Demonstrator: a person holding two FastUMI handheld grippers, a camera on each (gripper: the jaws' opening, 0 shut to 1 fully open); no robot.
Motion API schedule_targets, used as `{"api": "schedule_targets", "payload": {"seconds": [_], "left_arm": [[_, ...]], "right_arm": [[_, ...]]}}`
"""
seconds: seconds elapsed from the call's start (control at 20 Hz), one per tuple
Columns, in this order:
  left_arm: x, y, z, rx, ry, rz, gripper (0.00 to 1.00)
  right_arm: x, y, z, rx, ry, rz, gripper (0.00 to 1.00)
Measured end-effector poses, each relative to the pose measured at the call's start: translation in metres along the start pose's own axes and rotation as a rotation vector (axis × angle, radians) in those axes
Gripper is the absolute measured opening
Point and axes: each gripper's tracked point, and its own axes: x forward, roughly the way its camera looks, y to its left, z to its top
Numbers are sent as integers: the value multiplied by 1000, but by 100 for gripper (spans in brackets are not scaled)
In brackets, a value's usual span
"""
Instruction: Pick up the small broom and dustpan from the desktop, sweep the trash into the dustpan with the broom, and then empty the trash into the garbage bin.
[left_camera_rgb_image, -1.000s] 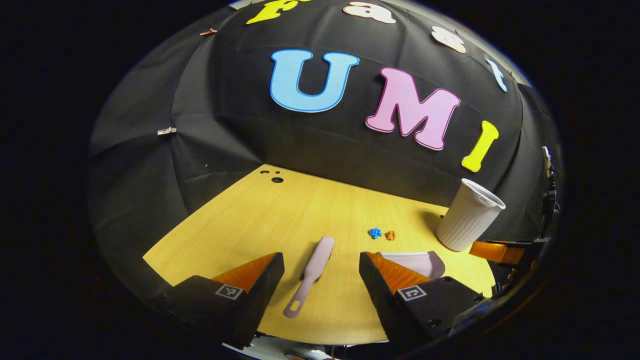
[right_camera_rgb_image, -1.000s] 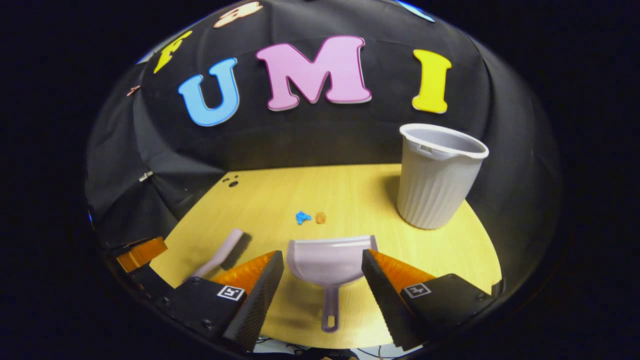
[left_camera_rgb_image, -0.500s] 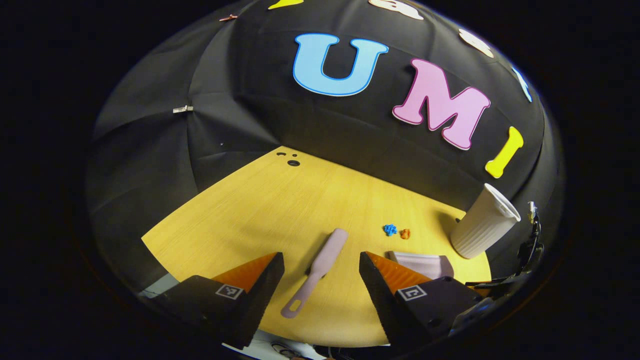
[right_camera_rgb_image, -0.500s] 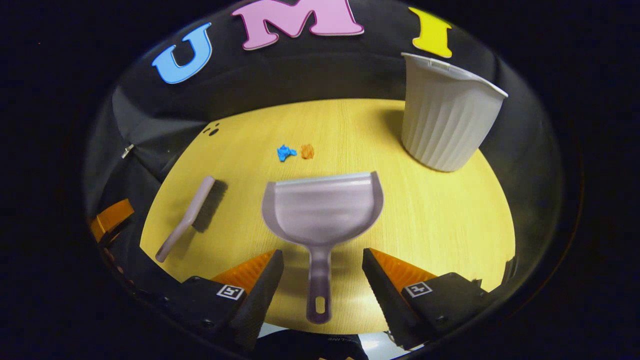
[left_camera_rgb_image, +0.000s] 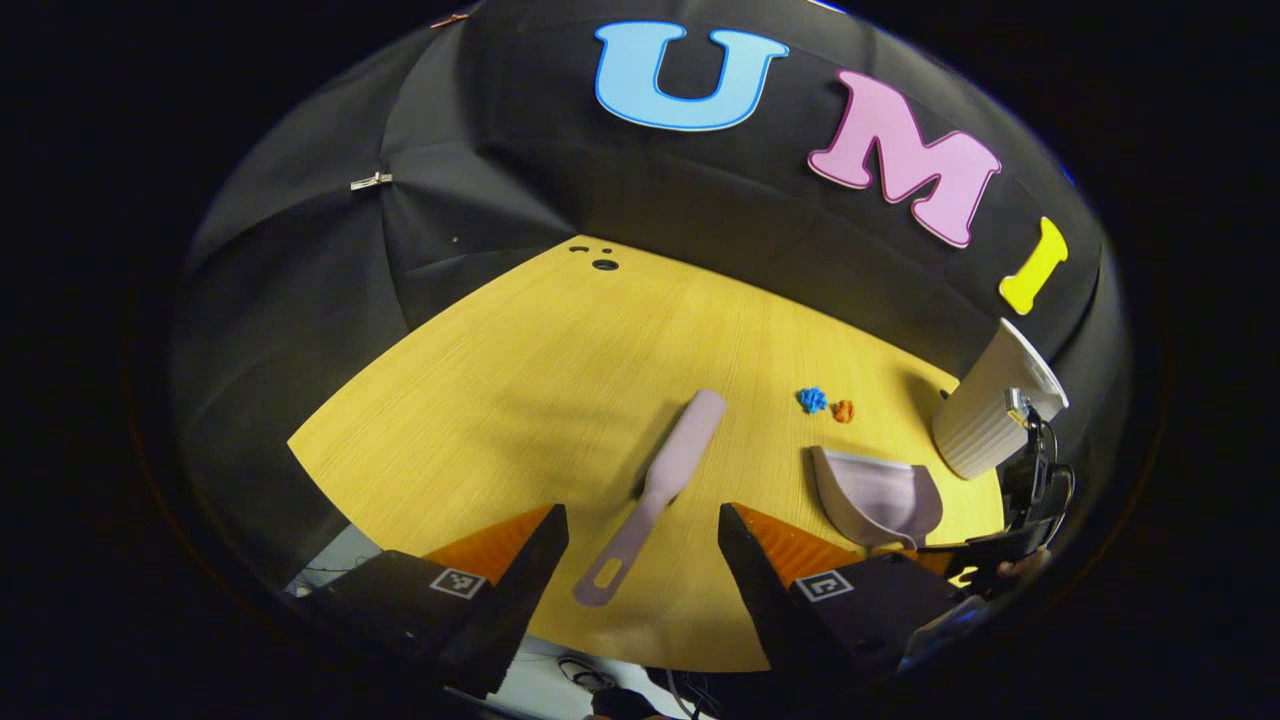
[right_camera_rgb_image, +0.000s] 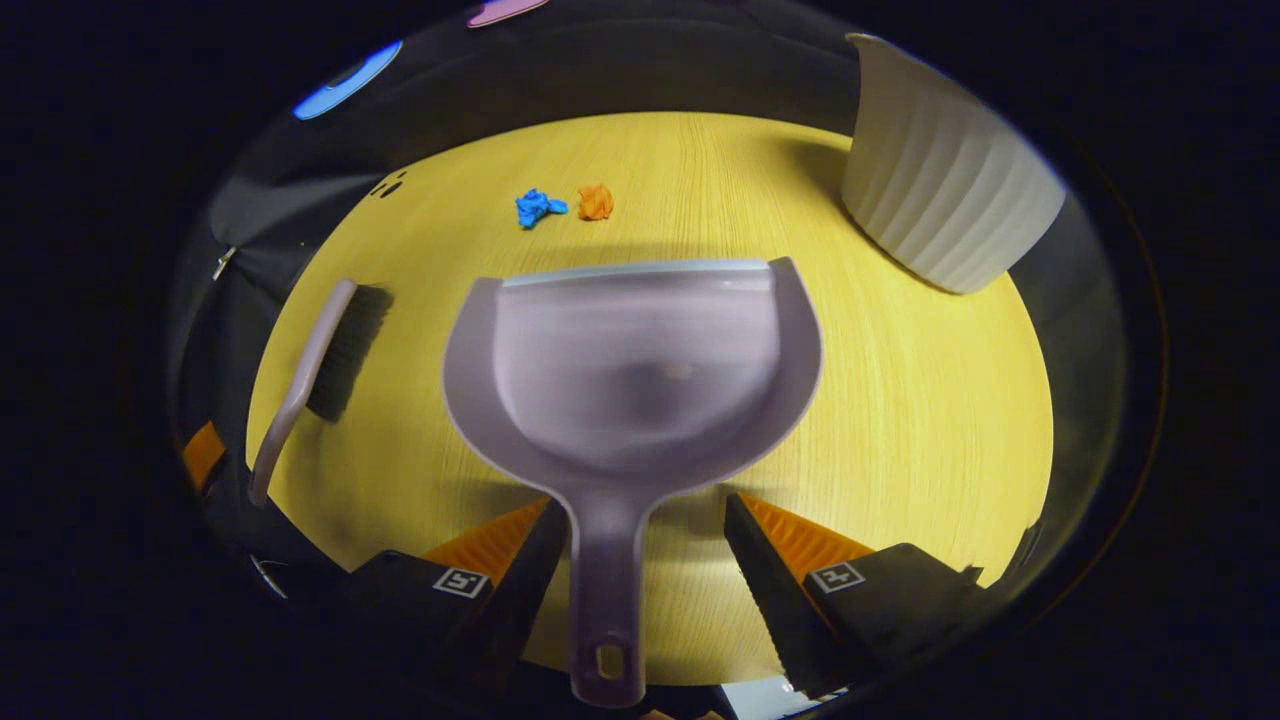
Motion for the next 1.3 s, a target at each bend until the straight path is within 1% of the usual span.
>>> {"api": "schedule_targets", "payload": {"seconds": [0.1,0.15,0.25,0.3,0.35,0.45,0.5,0.55,0.6,0.65,0.85,0.95,1.0,1.05,1.1,1.15,1.2,1.25,1.3], "left_arm": [[5,0,0,26,10,13,96],[8,0,2,40,15,20,96],[17,-1,6,76,20,27,96],[23,-1,6,99,26,28,96],[31,-2,7,129,42,20,96],[47,-6,2,212,99,-11,96],[57,-7,-2,253,133,-29,96],[66,-11,-7,281,175,-66,96],[76,-18,-15,298,224,-106,96],[83,-22,-23,311,271,-134,96],[114,-15,-45,342,397,-124,96],[124,-11,-51,333,449,-121,93],[126,-11,-54,332,463,-118,86],[128,-9,-51,347,468,-104,83],[133,-9,-50,375,456,-94,81],[136,-10,-50,405,455,-93,79],[134,-9,-53,433,472,-83,72],[134,-16,-47,450,451,-94,69],[135,-15,-51,457,458,-98,60]], "right_arm": [[6,1,-1,-3,23,-9,99],[7,-2,-2,-6,33,-33,99],[10,1,1,4,24,-51,92],[12,0,2,2,23,-62,86],[13,-1,5,-6,20,-71,84],[13,-2,5,-14,26,-78,74],[14,-4,6,-14,26,-79,66],[12,-5,8,-8,22,-78,57],[13,-4,8,-2,25,-73,45],[14,-3,8,-4,35,-63,40],[13,-3,8,-37,52,-2,37],[12,-4,7,-32,57,20,36],[11,-4,7,-34,59,28,36],[11,-5,7,-37,61,34,36],[11,-4,7,-38,60,39,31],[11,-5,7,-41,60,45,36],[11,-5,7,-44,59,49,36],[10,-5,8,-46,59,53,36],[10,-5,7,-50,63,59,36]]}}
